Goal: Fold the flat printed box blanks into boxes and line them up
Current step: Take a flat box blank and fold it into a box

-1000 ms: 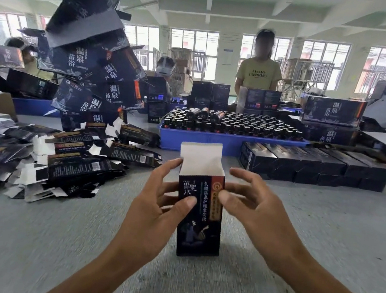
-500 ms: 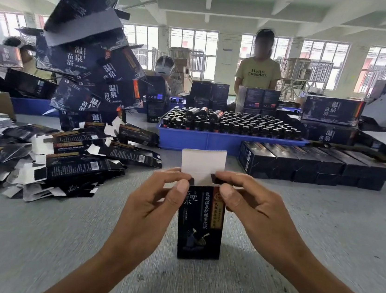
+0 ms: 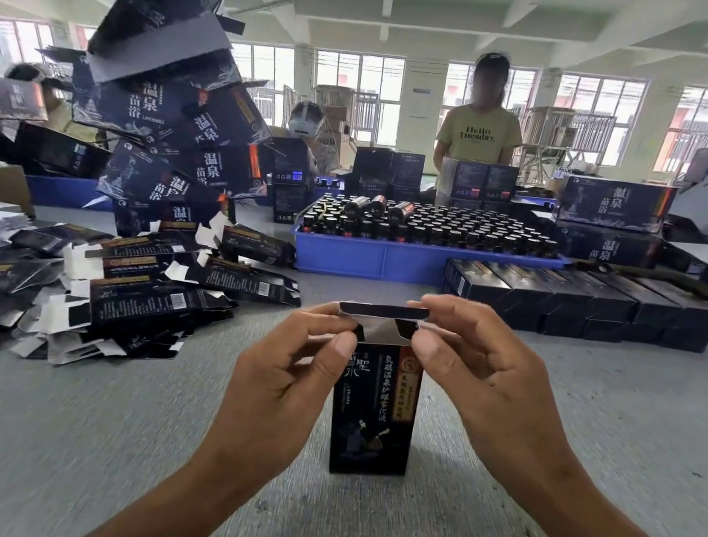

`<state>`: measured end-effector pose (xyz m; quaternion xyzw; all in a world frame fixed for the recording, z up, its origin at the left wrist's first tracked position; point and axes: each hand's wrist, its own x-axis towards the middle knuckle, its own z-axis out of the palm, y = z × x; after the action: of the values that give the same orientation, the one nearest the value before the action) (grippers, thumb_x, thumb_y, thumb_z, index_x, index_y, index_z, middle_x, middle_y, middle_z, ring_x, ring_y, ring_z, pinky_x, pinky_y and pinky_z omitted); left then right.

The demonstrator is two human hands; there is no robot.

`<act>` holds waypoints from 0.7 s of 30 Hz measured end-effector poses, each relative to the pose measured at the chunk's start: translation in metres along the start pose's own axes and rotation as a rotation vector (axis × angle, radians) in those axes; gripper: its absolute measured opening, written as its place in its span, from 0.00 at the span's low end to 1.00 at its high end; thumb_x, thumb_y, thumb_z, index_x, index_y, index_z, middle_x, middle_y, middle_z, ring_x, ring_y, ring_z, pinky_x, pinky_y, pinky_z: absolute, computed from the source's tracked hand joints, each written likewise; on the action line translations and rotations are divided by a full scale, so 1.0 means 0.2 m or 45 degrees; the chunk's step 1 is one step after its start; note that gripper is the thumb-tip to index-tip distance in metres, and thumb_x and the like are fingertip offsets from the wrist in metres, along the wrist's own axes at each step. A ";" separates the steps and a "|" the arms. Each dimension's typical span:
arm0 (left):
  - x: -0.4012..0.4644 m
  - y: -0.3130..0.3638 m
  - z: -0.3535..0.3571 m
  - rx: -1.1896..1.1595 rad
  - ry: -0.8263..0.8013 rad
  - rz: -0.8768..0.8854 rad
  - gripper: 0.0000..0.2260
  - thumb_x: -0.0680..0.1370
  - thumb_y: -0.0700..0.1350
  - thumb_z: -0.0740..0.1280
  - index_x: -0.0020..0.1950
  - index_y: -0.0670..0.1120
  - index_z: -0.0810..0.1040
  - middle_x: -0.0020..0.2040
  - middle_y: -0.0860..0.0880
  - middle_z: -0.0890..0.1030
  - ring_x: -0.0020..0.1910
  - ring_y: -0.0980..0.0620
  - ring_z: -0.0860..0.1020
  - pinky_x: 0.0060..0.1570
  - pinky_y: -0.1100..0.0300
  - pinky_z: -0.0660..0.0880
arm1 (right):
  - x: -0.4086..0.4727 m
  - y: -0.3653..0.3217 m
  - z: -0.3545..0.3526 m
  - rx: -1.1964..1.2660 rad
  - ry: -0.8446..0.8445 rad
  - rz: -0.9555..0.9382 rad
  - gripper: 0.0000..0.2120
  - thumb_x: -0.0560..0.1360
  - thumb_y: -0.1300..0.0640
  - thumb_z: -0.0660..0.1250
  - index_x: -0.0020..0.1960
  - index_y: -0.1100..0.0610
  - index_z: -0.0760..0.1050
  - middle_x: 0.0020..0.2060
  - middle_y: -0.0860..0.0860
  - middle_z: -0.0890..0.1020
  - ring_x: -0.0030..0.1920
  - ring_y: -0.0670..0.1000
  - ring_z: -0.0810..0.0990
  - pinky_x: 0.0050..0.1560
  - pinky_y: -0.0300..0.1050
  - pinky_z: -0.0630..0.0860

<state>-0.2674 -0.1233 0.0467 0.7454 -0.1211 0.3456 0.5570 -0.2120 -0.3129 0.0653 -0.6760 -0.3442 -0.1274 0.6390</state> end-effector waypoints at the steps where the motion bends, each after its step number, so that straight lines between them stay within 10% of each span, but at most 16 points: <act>1: 0.00 0.00 0.00 0.001 -0.010 0.002 0.08 0.80 0.46 0.66 0.57 0.49 0.82 0.59 0.54 0.83 0.56 0.55 0.82 0.51 0.69 0.76 | 0.00 0.00 0.00 0.004 0.022 -0.010 0.12 0.74 0.48 0.69 0.57 0.44 0.81 0.53 0.41 0.85 0.56 0.41 0.83 0.51 0.31 0.78; 14: -0.01 0.03 0.03 -0.158 0.092 -0.069 0.08 0.77 0.48 0.68 0.55 0.49 0.78 0.59 0.57 0.84 0.52 0.56 0.84 0.47 0.67 0.78 | 0.00 0.02 -0.01 -0.004 0.029 0.020 0.09 0.76 0.62 0.71 0.51 0.49 0.83 0.53 0.41 0.86 0.55 0.44 0.84 0.53 0.37 0.80; 21: -0.01 0.01 -0.01 0.174 0.011 0.175 0.11 0.81 0.47 0.65 0.62 0.54 0.80 0.60 0.57 0.82 0.60 0.58 0.80 0.51 0.70 0.76 | 0.00 0.05 -0.01 -0.301 0.034 -0.147 0.11 0.76 0.48 0.68 0.53 0.52 0.83 0.56 0.38 0.84 0.58 0.41 0.82 0.54 0.37 0.80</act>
<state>-0.2711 -0.1237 0.0467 0.7702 -0.1459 0.3936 0.4802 -0.2062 -0.3149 0.0582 -0.7240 -0.3566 -0.2124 0.5510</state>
